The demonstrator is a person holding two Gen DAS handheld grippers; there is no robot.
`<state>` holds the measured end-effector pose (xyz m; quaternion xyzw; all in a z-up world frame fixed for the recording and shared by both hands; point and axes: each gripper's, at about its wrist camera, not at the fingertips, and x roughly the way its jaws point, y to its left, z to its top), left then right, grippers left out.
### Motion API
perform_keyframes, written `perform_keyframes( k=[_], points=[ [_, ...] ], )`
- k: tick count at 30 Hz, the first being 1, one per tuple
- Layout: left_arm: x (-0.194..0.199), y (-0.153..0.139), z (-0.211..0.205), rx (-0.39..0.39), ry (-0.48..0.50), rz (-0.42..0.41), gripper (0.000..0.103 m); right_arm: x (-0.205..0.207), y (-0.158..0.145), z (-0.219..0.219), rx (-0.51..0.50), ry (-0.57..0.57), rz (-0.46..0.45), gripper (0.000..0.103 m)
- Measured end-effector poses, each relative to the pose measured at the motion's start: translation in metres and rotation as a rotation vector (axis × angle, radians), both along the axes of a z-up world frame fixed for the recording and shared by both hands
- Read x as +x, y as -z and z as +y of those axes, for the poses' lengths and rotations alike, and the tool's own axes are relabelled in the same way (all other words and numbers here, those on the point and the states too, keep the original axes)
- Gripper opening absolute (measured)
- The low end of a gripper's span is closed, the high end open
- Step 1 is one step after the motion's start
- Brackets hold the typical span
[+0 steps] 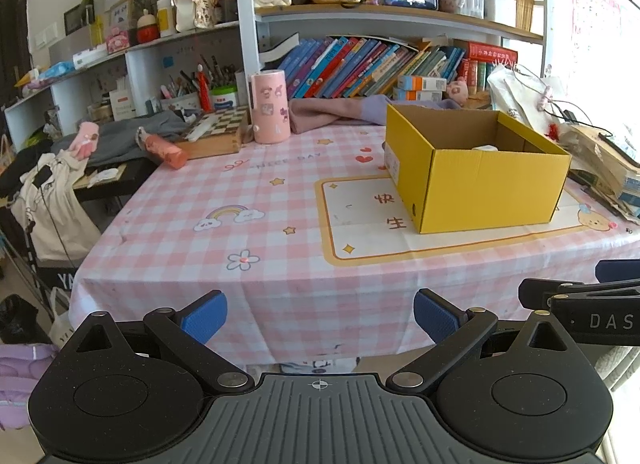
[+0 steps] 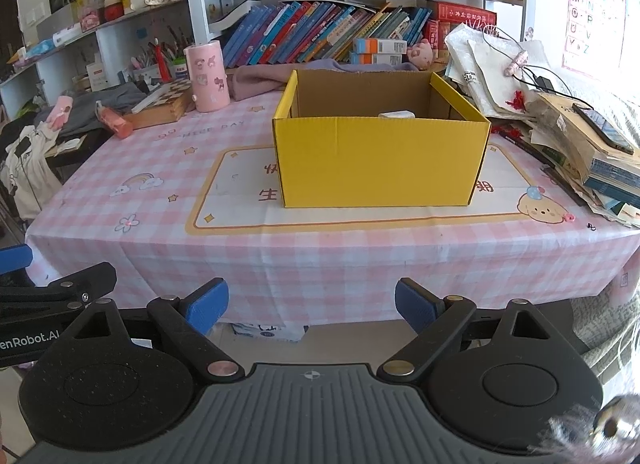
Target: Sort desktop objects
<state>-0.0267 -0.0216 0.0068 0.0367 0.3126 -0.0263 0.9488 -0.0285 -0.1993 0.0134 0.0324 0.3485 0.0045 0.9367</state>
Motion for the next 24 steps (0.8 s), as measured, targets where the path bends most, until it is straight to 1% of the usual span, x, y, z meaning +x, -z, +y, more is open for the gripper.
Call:
perform_keyframes(
  k=[24],
  points=[
    [0.0013, 0.0005, 0.0029, -0.002, 0.006, -0.002, 0.101, 0.0015, 0.0007, 0.0007, -0.001, -0.002, 0.003, 0.090]
  ],
)
